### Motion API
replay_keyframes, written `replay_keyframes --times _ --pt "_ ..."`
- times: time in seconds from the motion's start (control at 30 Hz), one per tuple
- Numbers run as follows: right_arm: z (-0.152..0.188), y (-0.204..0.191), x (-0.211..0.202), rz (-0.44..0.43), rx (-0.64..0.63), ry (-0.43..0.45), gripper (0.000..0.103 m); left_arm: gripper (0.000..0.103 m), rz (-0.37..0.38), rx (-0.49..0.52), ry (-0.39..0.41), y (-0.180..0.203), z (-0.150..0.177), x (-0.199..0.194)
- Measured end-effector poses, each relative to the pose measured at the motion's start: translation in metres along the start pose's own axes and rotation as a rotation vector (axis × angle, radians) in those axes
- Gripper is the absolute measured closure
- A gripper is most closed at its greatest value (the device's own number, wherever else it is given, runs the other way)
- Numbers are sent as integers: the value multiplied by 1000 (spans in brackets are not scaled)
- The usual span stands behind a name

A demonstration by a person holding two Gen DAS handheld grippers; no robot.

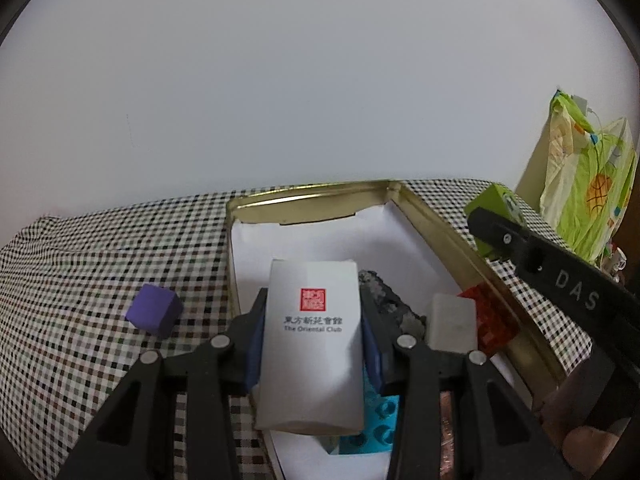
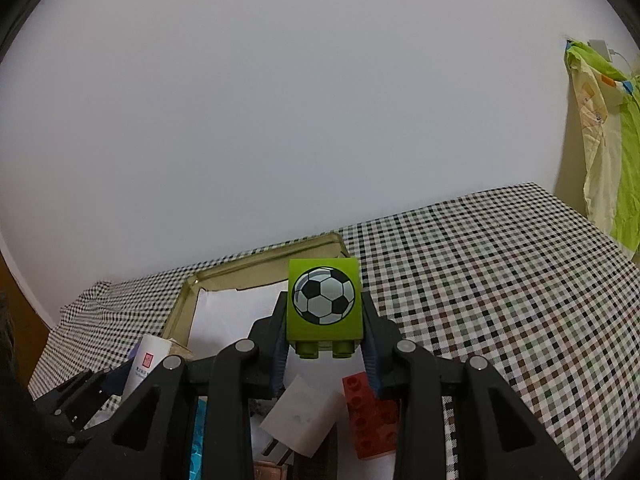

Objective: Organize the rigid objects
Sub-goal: 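Carry the card box and green cube over the gold tin with both tools, then lower the card box and green cube into the tin and open both tools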

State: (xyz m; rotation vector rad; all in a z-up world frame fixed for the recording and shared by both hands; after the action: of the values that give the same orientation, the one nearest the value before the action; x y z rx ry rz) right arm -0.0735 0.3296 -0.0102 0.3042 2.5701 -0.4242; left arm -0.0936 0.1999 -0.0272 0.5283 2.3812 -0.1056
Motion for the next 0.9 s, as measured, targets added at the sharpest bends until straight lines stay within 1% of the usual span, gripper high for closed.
replay_keyframes --times 0.13,0.6,0.9 --pt "4 -2 3 1 -2 -20 69 63 -14 3 -13 -2 3 1" --pt "8 -12 10 21 -40 -50 69 63 -18 16 -35 -4 1 6" --pt "8 -14 12 14 -59 -64 68 63 -24 17 -66 -5 3 11"
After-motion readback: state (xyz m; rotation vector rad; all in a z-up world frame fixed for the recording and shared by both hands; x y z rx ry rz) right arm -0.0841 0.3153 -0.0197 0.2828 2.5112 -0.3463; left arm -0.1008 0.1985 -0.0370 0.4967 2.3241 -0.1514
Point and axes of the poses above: each gripper's, at about its wrist camera, not at the fingertips, and x roughly the way its jaws point, y to its right, z to its underside, the point moved 6 cm from there along x, roughly the way its jaws point, and after that the axes turned 1 degree about -y, right-handed, at the moved point
